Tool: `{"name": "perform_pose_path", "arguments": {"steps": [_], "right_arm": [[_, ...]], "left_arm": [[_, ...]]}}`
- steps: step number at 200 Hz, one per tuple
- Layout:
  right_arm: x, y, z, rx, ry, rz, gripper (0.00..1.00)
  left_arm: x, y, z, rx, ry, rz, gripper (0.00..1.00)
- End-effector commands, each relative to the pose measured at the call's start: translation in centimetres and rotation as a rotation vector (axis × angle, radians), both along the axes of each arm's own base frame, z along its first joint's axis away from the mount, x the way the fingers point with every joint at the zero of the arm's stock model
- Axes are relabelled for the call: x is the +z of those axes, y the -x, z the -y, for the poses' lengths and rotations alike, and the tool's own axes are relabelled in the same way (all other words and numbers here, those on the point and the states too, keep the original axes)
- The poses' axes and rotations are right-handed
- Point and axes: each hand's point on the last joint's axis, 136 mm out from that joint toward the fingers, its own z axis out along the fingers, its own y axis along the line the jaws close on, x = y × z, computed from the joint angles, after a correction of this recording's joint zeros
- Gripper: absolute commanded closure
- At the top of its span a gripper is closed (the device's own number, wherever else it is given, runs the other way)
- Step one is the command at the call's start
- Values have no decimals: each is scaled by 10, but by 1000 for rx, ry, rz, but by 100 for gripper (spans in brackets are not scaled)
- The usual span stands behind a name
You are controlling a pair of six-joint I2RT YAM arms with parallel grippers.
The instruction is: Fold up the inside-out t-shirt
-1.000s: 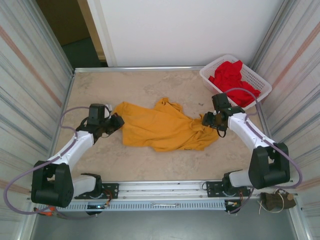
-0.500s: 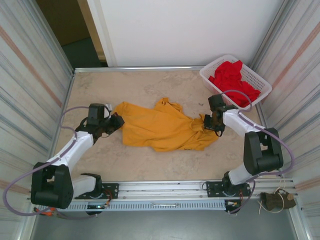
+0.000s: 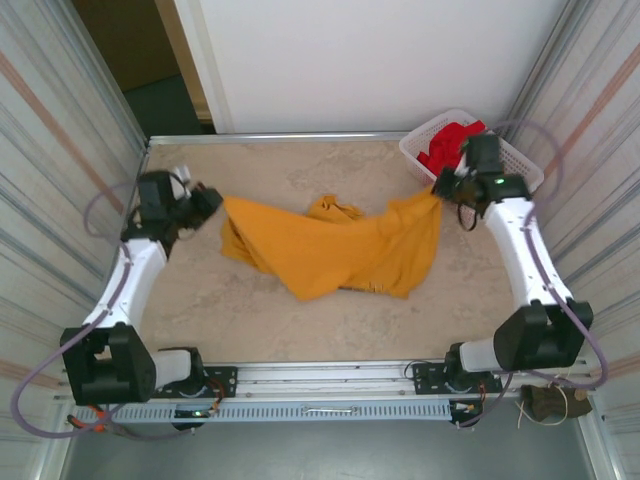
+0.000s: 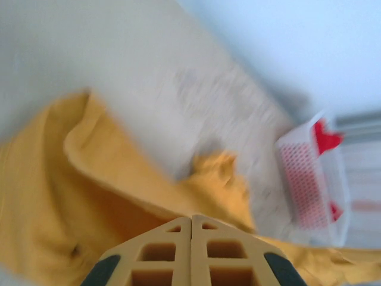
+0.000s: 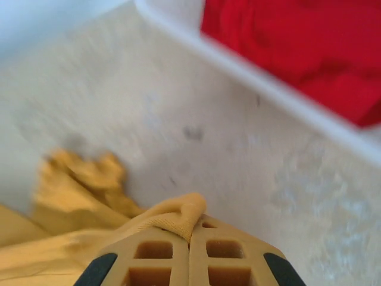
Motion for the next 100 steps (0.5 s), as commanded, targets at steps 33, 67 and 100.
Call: {"name": "perform_pose_path", "arguments": {"steps": [33,67,100], "right_arm": [[221,26,38,-82,-248,505,100],[295,57,53,-107,-343,715,100],[348,103,46,-78,-382,889,100]], "left_arm": [[224,-41,-42,69,68,440,100],[296,-34,-53,97,109,575,100],[359,1,-51,92,167,721,100]]}}
